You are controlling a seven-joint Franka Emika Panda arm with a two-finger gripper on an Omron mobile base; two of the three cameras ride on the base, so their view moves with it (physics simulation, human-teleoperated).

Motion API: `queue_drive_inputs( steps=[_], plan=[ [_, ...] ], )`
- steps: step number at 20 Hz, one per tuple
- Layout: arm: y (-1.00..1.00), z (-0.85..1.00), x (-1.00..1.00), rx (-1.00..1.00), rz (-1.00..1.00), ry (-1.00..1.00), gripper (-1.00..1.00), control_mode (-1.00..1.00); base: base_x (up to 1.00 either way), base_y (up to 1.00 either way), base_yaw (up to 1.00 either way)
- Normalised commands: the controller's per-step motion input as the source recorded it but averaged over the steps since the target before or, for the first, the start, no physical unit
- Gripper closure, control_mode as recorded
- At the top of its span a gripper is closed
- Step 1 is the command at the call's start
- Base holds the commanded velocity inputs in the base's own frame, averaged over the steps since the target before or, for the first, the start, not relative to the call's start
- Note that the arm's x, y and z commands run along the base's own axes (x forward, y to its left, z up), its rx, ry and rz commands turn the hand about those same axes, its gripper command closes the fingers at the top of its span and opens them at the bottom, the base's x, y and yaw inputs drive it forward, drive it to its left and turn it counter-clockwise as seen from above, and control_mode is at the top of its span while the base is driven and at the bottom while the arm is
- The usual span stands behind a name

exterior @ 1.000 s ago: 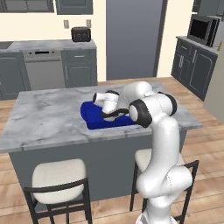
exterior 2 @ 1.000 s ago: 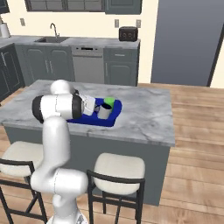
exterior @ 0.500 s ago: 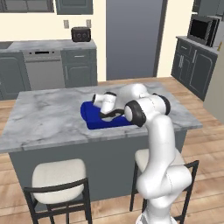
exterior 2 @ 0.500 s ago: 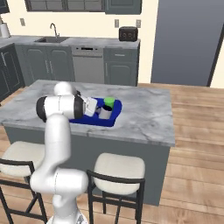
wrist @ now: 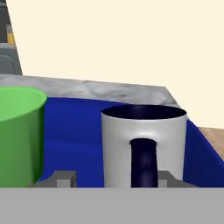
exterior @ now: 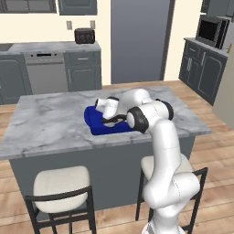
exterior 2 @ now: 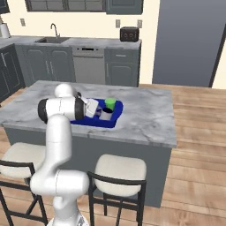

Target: There is a tray on the dining counter. Grab the cup, mug, and pitcher and place them on the tray. The pitcher may be placed next to the tray if it cannot fit the tray.

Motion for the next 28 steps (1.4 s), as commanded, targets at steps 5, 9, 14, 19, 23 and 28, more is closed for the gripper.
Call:
queue_drive_inputs(
  steps=[5,9,14,19,23,28],
  plan=[
    [0.05,0.17,0.0,0.0,0.0,-0.02,-1.0,-1.0,0.0,0.0,0.0],
    [0.16,0.25,0.0,0.0,0.0,-0.01,-1.0,-1.0,0.0,0.0,0.0],
    [0.28,0.13,0.0,0.02,0.0,0.0,-1.0,-1.0,0.0,0.0,0.0],
    [0.02,0.0,0.01,0.02,0.0,0.0,-1.0,-1.0,0.0,0.0,0.0],
    [-0.07,-0.06,0.29,0.0,-0.01,0.0,-1.0,-1.0,0.0,0.0,0.0],
    [-0.2,-0.23,0.35,0.0,-0.03,0.0,-1.0,-1.0,0.0,0.0,0.0]
  ],
)
